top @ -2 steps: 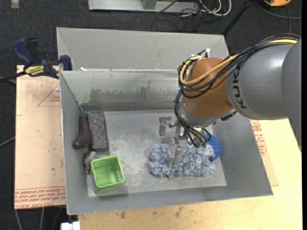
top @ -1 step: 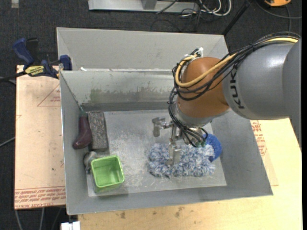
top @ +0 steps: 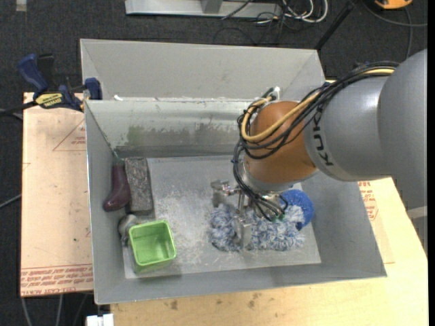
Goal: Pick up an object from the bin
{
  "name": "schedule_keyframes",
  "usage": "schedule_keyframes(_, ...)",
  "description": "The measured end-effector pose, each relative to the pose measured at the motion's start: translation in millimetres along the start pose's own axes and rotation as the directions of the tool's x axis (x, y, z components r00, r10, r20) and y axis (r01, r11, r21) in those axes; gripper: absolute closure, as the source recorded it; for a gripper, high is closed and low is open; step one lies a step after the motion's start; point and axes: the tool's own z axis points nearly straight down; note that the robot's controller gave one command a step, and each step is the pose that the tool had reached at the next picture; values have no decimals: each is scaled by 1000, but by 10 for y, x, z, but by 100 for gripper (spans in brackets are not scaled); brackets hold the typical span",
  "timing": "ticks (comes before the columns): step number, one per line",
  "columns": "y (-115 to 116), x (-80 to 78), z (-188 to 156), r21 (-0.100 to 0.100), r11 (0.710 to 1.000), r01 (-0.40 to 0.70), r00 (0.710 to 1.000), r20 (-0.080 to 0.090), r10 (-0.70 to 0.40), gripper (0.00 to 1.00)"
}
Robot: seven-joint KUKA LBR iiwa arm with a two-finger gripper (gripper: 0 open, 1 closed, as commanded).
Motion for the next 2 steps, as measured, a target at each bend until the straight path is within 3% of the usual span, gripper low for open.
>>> schedule_keyframes(1, -93, 136, 13, -1, 989, -146, 989, -3, 146, 100)
schedule_keyframes(2, -94, 136, 13, -1, 989, -147, 989, -3, 147, 100)
